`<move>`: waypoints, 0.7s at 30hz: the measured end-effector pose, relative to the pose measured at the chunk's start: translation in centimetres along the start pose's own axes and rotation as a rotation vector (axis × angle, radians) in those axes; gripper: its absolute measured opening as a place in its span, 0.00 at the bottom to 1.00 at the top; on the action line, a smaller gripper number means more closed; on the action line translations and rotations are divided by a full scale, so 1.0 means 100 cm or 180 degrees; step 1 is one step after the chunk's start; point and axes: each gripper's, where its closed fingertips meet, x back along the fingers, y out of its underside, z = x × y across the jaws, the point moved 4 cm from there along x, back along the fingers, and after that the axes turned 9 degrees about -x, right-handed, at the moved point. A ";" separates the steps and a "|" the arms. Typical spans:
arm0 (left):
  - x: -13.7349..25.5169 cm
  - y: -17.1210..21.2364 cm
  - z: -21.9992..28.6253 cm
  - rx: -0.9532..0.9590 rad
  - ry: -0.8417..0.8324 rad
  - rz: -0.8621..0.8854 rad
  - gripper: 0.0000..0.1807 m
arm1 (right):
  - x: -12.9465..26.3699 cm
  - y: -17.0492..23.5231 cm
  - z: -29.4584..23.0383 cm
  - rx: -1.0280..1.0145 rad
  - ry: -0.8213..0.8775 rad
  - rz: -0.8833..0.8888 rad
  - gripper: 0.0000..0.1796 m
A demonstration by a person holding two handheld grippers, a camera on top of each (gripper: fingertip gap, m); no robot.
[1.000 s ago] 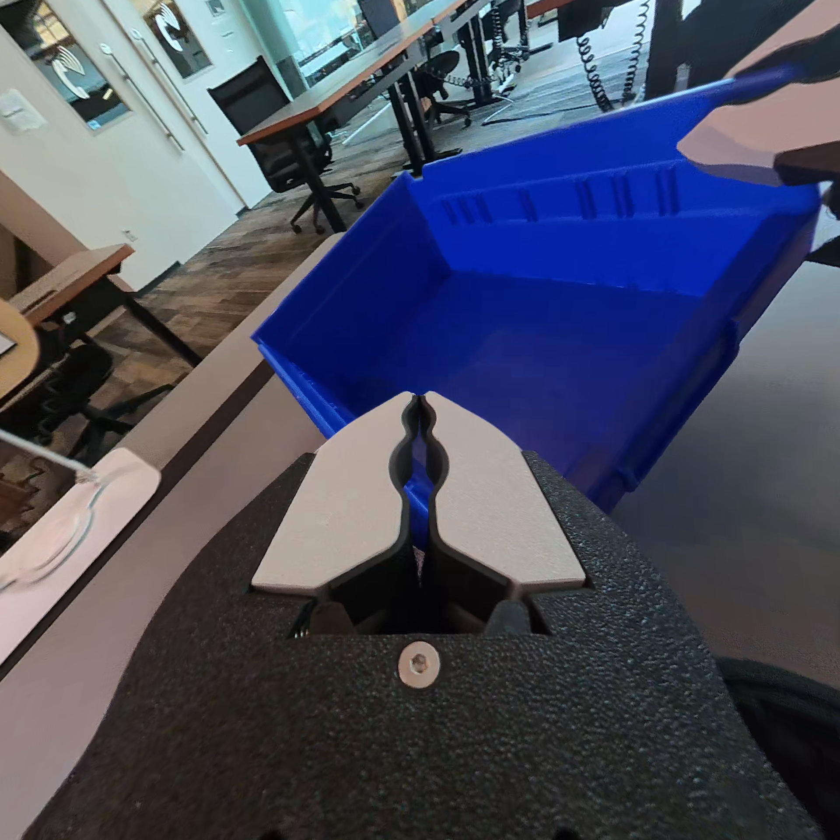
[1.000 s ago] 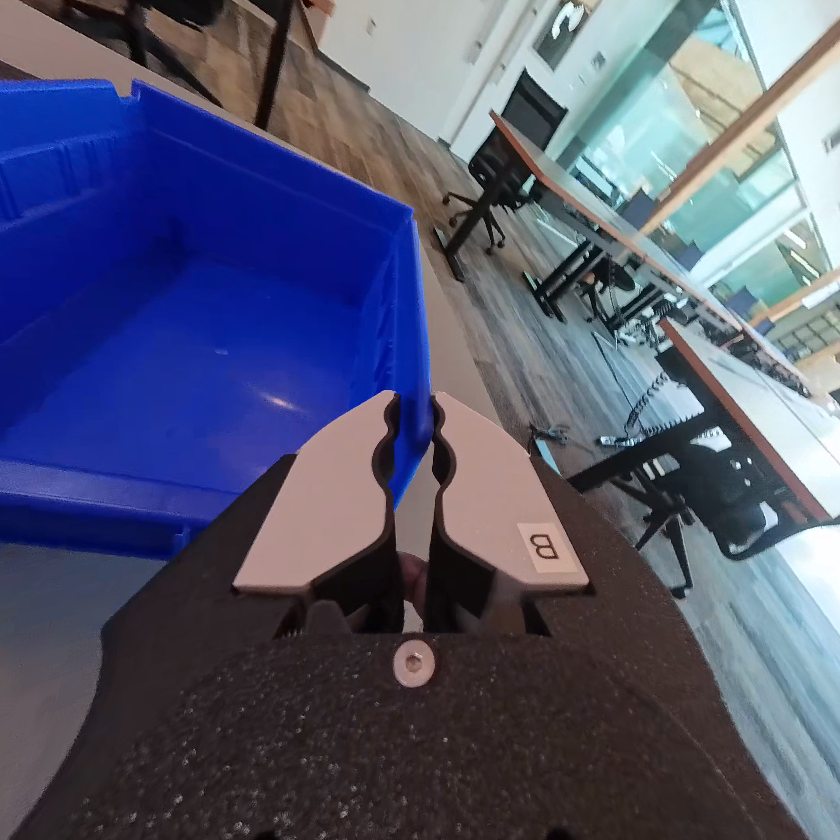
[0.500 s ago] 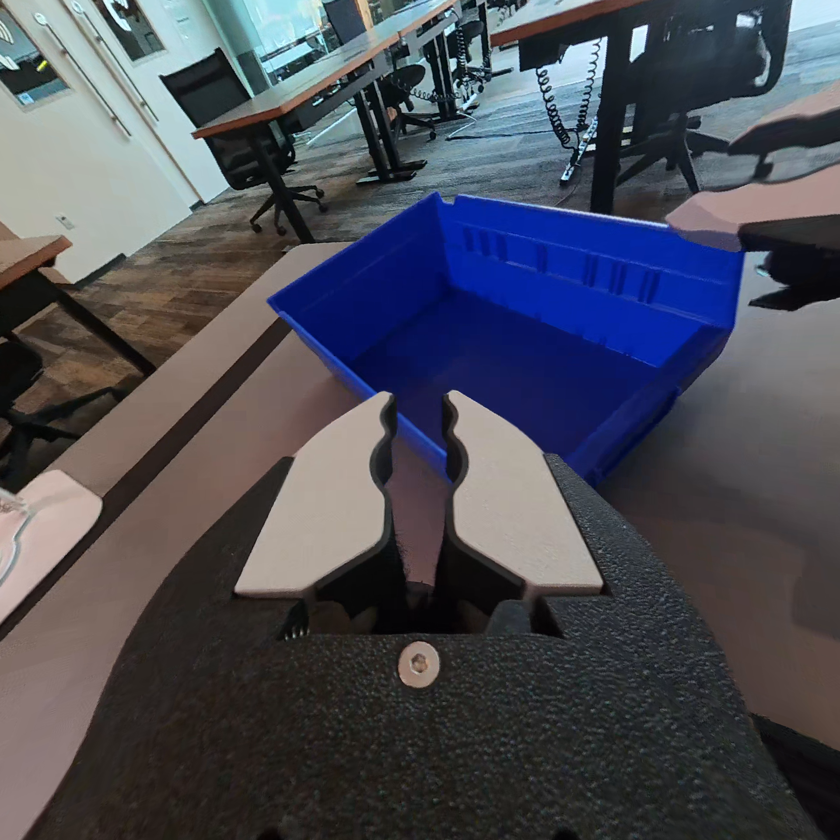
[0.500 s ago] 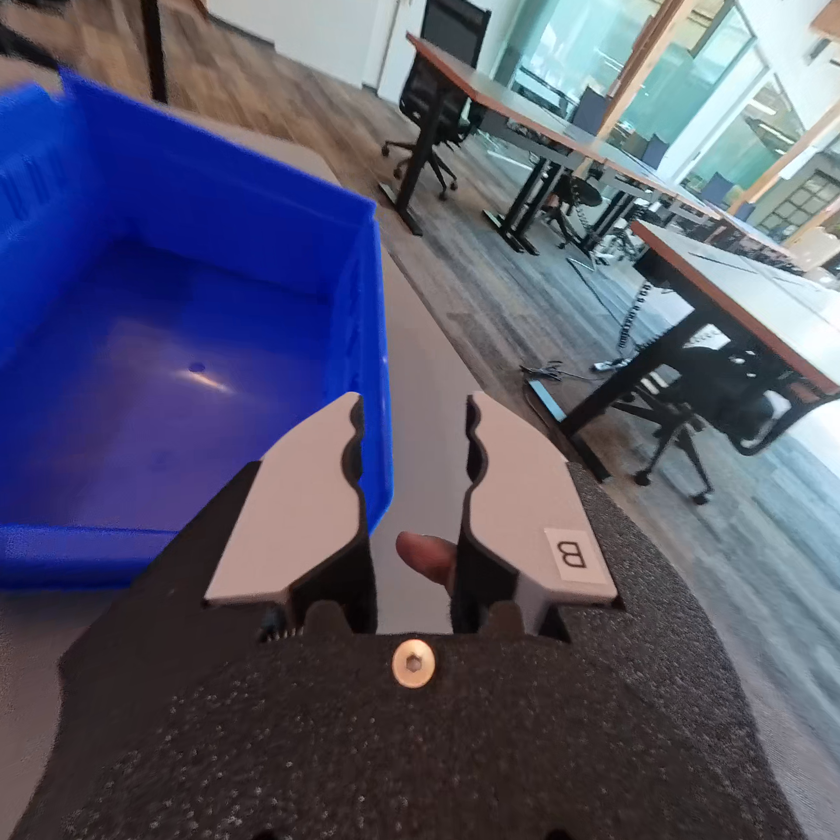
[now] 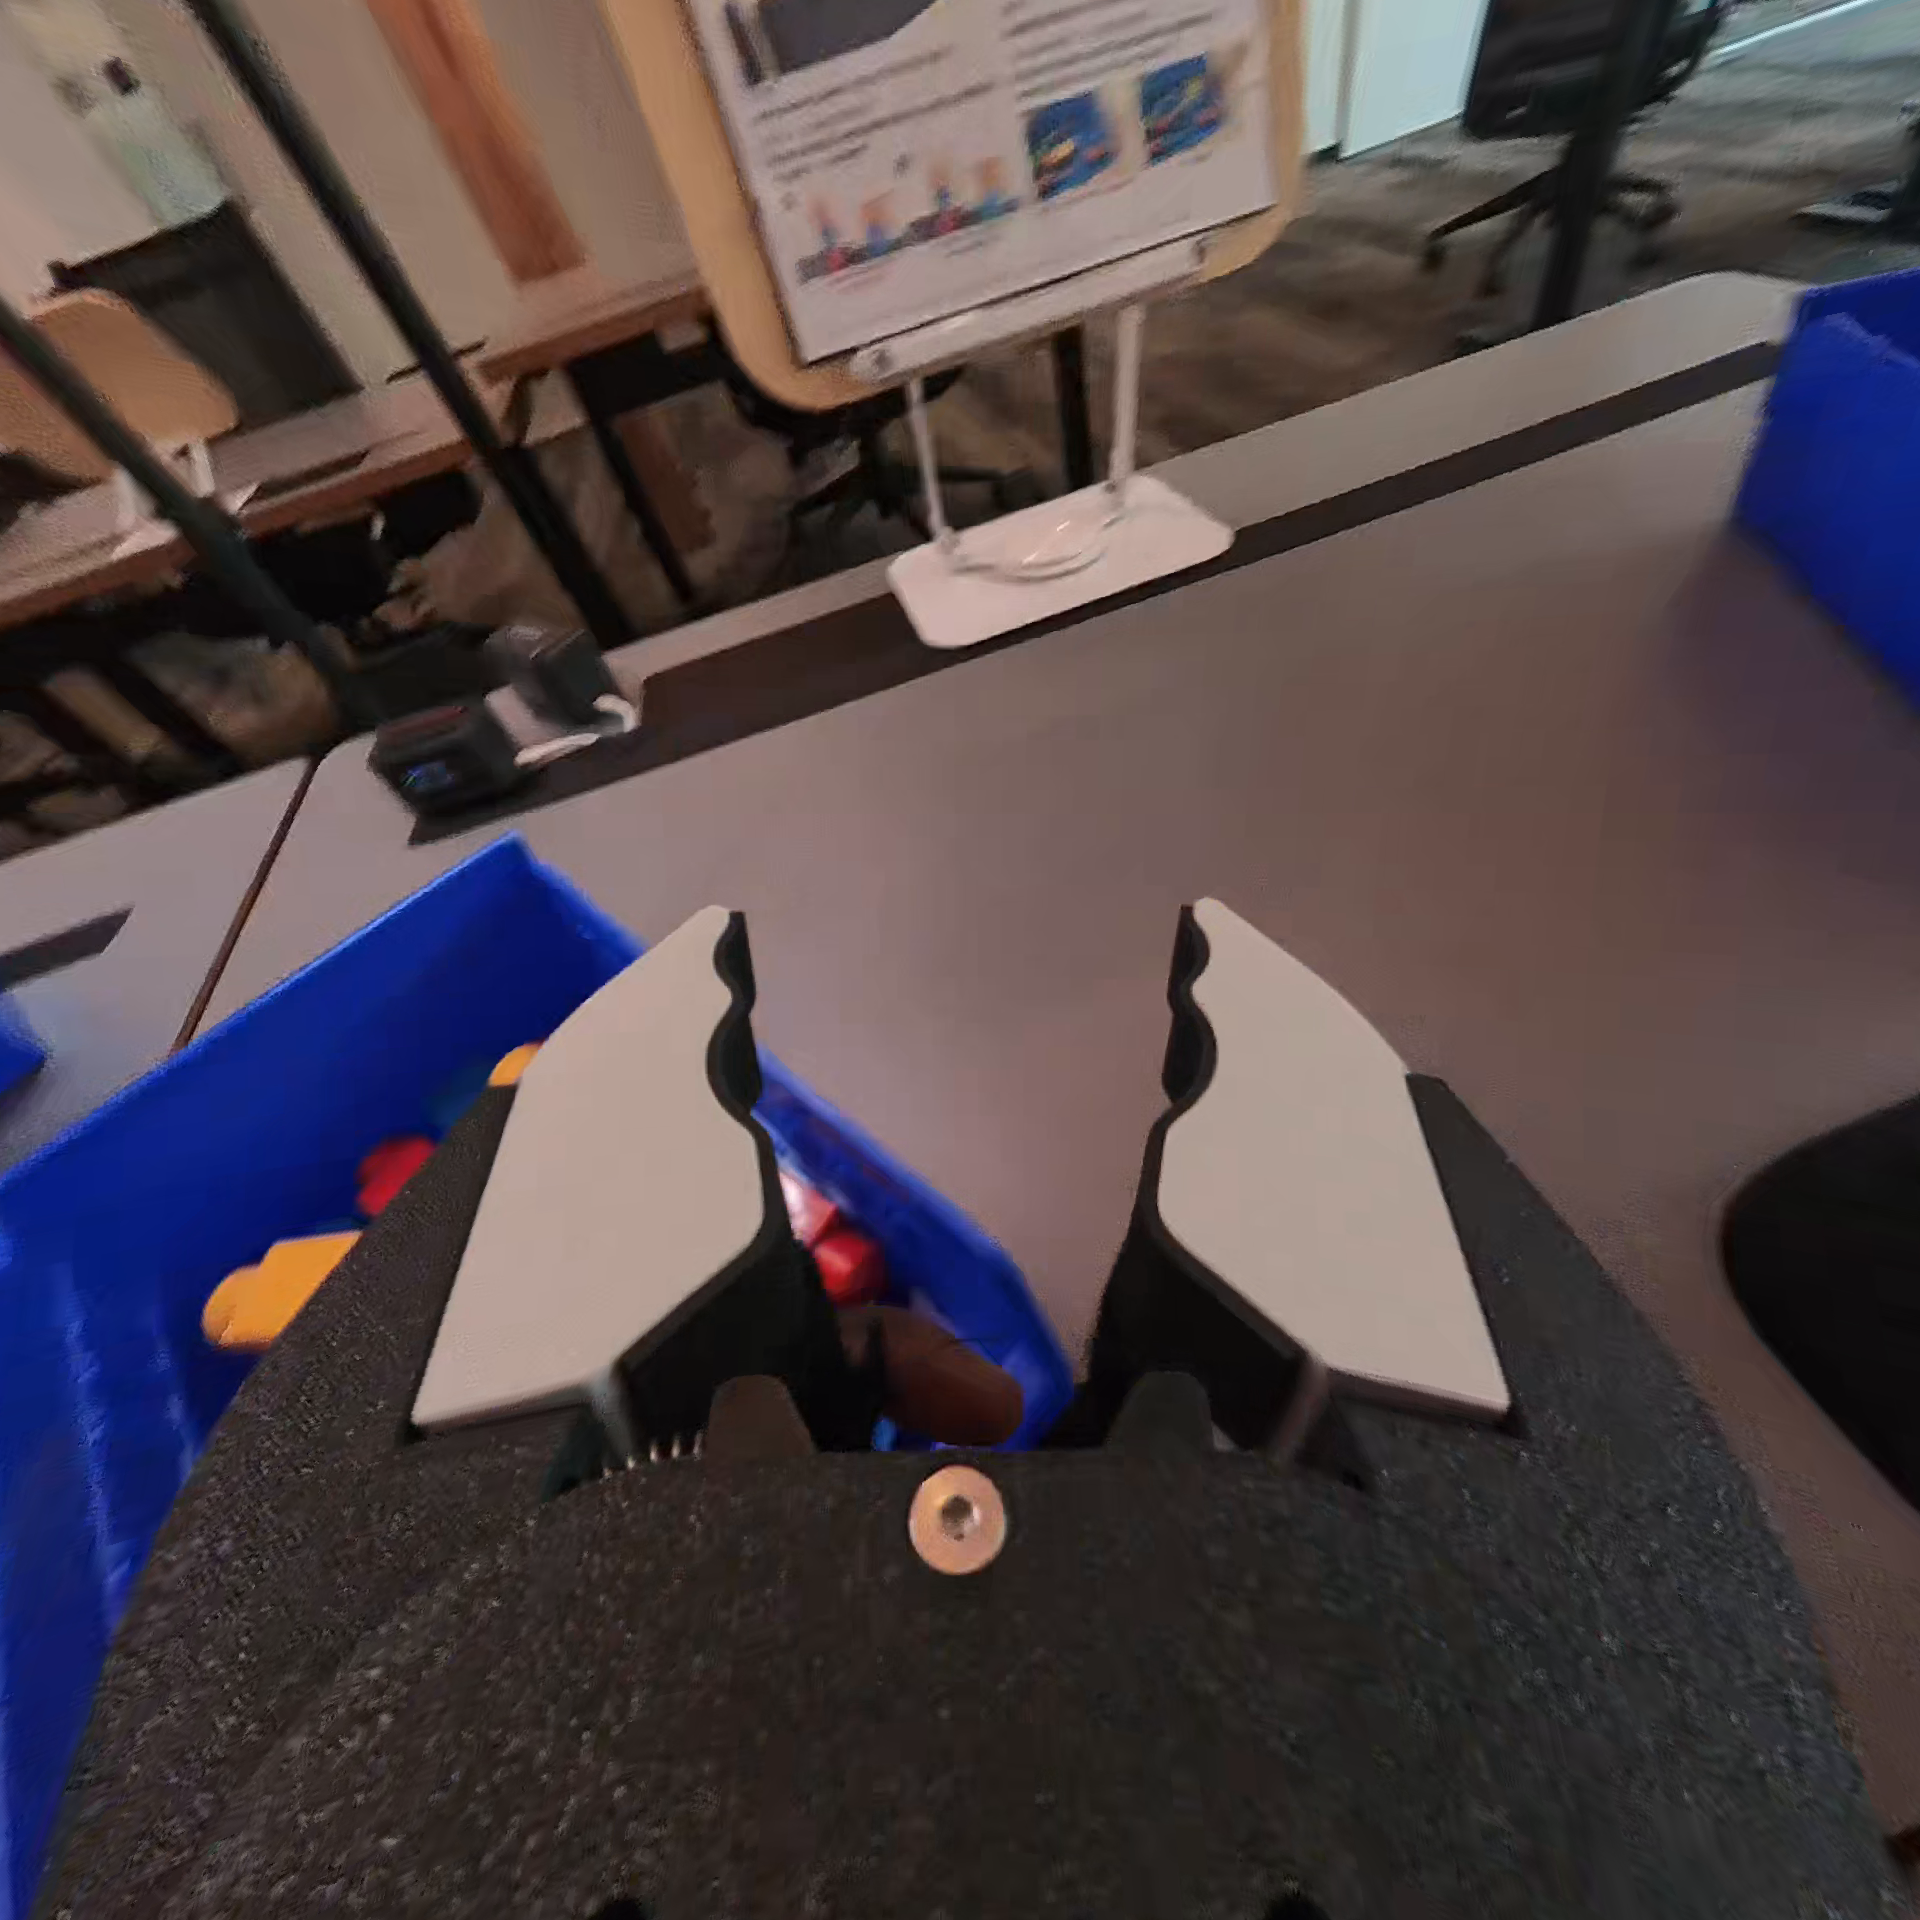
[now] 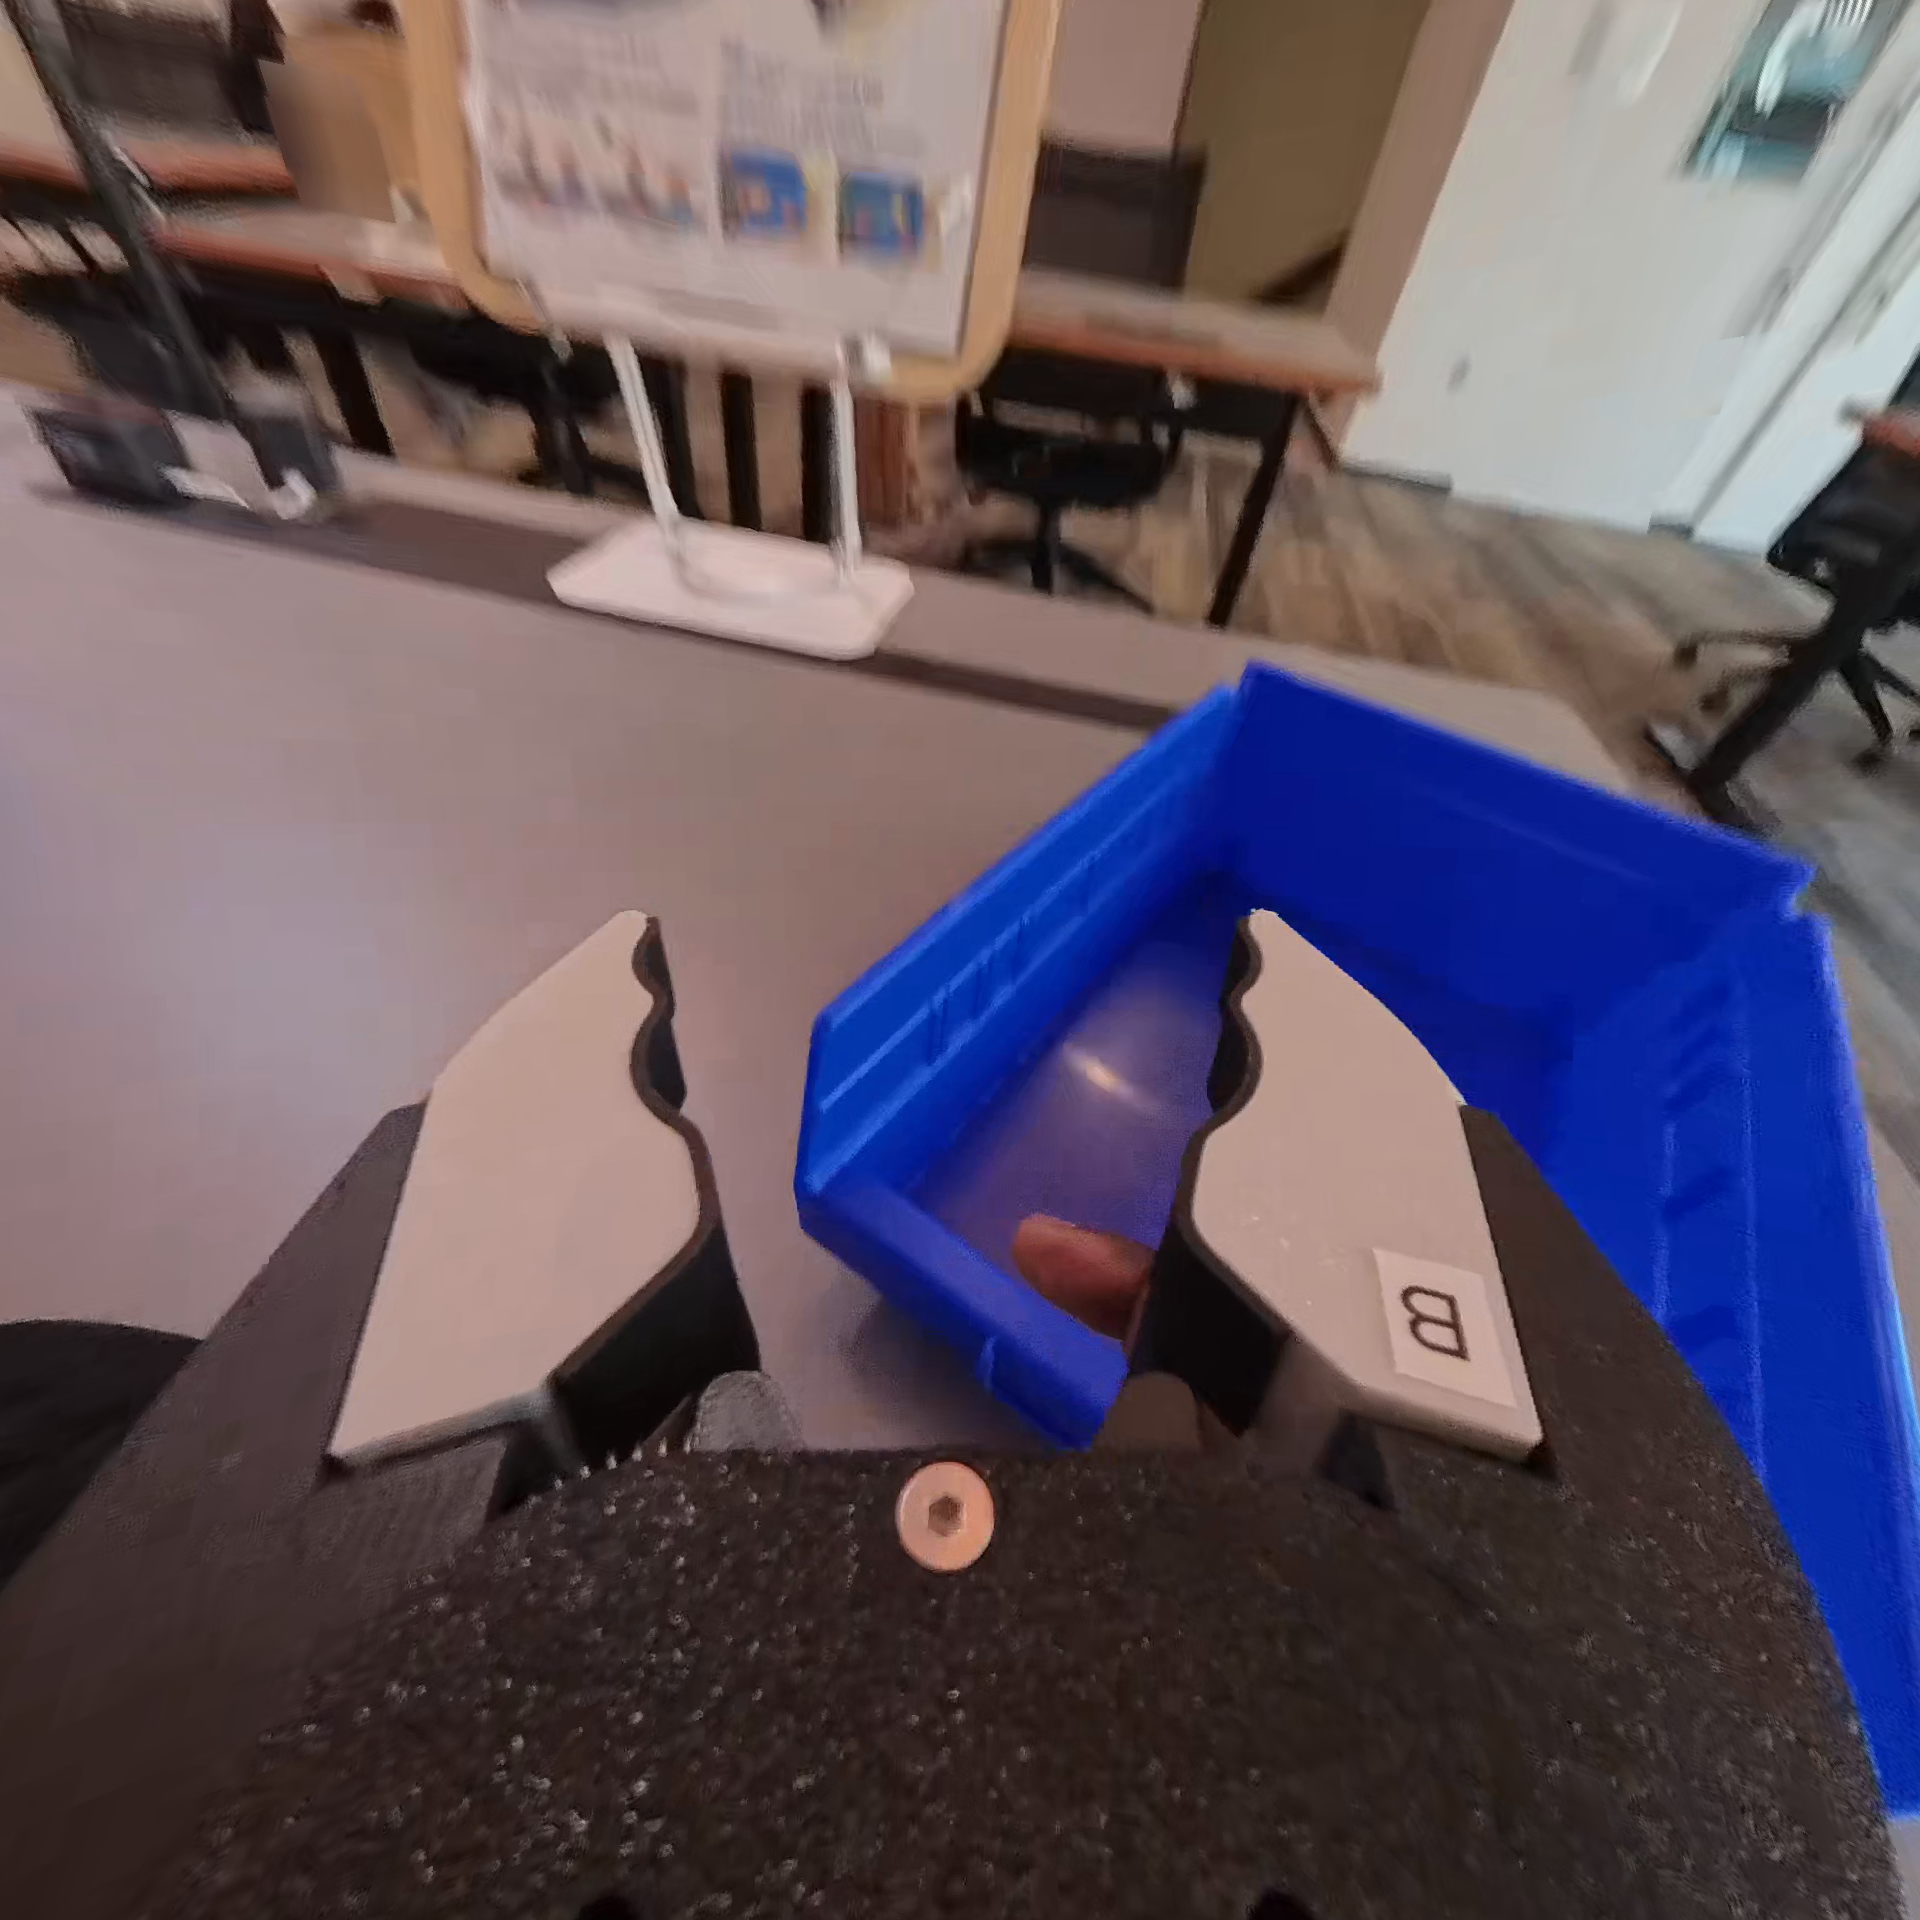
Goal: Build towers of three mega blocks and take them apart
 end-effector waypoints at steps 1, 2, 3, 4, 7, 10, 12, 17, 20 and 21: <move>0.000 0.009 -0.013 0.0137 -0.0069 -0.0105 0.42 | -0.006 0.008 0.001 0.0006 0.0095 -0.0207 0.58; -0.001 0.017 -0.020 0.0261 -0.0080 -0.0212 0.42 | -0.010 0.016 0.001 -0.0012 0.0168 -0.0396 0.59; -0.004 0.025 -0.021 0.0291 -0.0033 -0.0300 0.43 | -0.014 0.022 0.001 -0.0051 0.0237 -0.0553 0.59; -0.007 0.032 -0.021 0.0228 -0.0012 -0.0404 0.43 | -0.016 0.026 0.001 -0.0081 0.0304 -0.0666 0.57; -0.025 0.064 -0.018 -0.0090 -0.0112 -0.0953 0.43 | -0.025 0.037 0.005 -0.0096 0.0597 -0.0827 0.51; -0.045 0.090 0.003 -0.0147 0.0316 -0.1258 0.38 | -0.037 0.055 -0.002 0.0094 0.0680 -0.1099 0.42; -0.053 0.090 0.003 -0.0239 0.0210 -0.1229 0.35 | -0.044 0.068 -0.006 0.0316 0.0757 -0.1253 0.31; -0.066 0.086 0.003 -0.0333 0.0292 -0.1137 0.33 | -0.059 0.075 -0.024 0.0684 0.0786 -0.1038 0.10; -0.073 0.080 0.010 -0.0450 0.0427 -0.1003 0.31 | -0.062 0.074 -0.034 0.0854 0.0614 -0.1062 0.10; -0.076 0.077 0.014 -0.0487 0.0464 -0.0950 0.30 | -0.063 0.075 -0.037 0.0863 0.0551 -0.1063 0.10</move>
